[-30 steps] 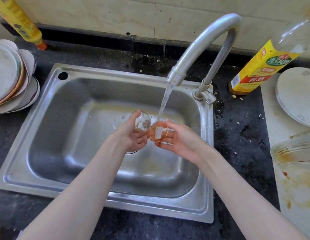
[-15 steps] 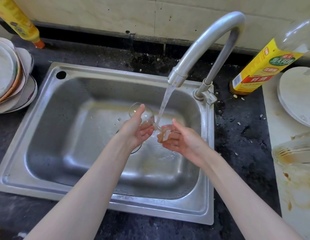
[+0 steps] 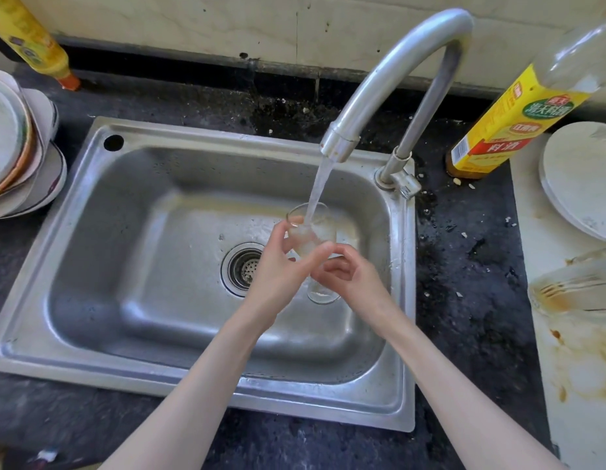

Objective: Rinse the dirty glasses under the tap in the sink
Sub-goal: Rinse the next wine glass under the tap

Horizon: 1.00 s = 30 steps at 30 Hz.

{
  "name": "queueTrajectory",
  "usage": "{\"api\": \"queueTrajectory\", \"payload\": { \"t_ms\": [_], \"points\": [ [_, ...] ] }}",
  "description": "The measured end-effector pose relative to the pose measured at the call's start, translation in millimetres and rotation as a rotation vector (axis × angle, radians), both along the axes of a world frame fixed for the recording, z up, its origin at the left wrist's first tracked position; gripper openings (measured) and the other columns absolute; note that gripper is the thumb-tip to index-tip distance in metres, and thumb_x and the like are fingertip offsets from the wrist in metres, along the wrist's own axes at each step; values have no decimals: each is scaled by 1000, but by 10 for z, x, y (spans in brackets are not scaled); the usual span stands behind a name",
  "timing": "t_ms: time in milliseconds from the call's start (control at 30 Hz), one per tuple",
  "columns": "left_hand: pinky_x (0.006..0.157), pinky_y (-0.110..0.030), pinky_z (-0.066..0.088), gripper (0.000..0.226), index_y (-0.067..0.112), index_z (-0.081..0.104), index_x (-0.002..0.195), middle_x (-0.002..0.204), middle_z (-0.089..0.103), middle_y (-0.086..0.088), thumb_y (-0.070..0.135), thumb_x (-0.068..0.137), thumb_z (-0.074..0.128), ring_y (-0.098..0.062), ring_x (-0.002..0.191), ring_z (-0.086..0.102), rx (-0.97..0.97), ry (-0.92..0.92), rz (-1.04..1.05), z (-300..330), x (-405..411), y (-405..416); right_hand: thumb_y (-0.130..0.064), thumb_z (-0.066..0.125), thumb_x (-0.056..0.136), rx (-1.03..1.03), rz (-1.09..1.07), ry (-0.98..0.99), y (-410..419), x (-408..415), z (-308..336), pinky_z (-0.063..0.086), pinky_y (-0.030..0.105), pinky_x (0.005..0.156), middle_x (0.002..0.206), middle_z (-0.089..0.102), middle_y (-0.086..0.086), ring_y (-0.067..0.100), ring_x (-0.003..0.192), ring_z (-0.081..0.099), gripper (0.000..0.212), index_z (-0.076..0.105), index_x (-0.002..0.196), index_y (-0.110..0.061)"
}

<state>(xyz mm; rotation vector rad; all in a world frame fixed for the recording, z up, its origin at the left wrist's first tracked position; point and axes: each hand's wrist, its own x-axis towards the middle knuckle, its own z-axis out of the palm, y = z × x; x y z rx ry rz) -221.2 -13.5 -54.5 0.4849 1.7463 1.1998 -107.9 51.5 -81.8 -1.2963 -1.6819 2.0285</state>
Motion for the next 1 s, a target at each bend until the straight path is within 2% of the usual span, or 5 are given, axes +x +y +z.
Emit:
{"api": "queueTrajectory", "payload": {
  "t_ms": [133, 300, 633, 833, 1000],
  "points": [
    [98, -30, 40, 50, 30, 47, 115, 103, 63, 17, 16, 76, 74, 2, 98, 57, 49, 76, -59, 1, 36, -61, -8, 67, 83, 37, 43, 17, -30, -19, -42, 51, 39, 87, 95, 67, 8, 22, 87, 66, 22, 53, 93, -21],
    [103, -35, 39, 50, 33, 46, 108, 109, 62, 14, 14, 73, 77, 0, 105, 57, 82, 109, -56, -23, 19, -82, -7, 67, 84, 59, 18, 43, -38, -51, -42, 51, 40, 89, 96, 69, -3, 20, 92, 67, 23, 54, 100, -18],
    [77, -11, 46, 50, 21, 47, 119, 103, 67, 3, 30, 77, 73, -1, 89, 63, -37, -50, 31, -65, -35, -98, -21, 67, 84, 100, -45, -63, -195, -98, -26, 52, 26, 69, 83, 68, 12, 20, 71, 65, 27, 50, 105, -22],
    [80, -29, 49, 42, 13, 55, 114, 101, 68, -6, 46, 89, 54, -18, 99, 62, -334, -263, -40, -297, -59, -262, -32, 51, 95, -296, 86, -348, -132, -97, 86, 36, 20, 45, 58, 55, 2, 9, 44, 46, 21, 62, 90, -15],
    [87, -32, 49, 25, 18, 58, 104, 102, 69, -5, 38, 96, 46, -20, 95, 64, -289, -412, 27, -348, -75, -344, -43, 56, 90, -551, -6, -219, -114, 1, 47, 36, 23, 48, 51, 51, 1, 10, 40, 40, 33, 64, 94, -11]
  ]
}}
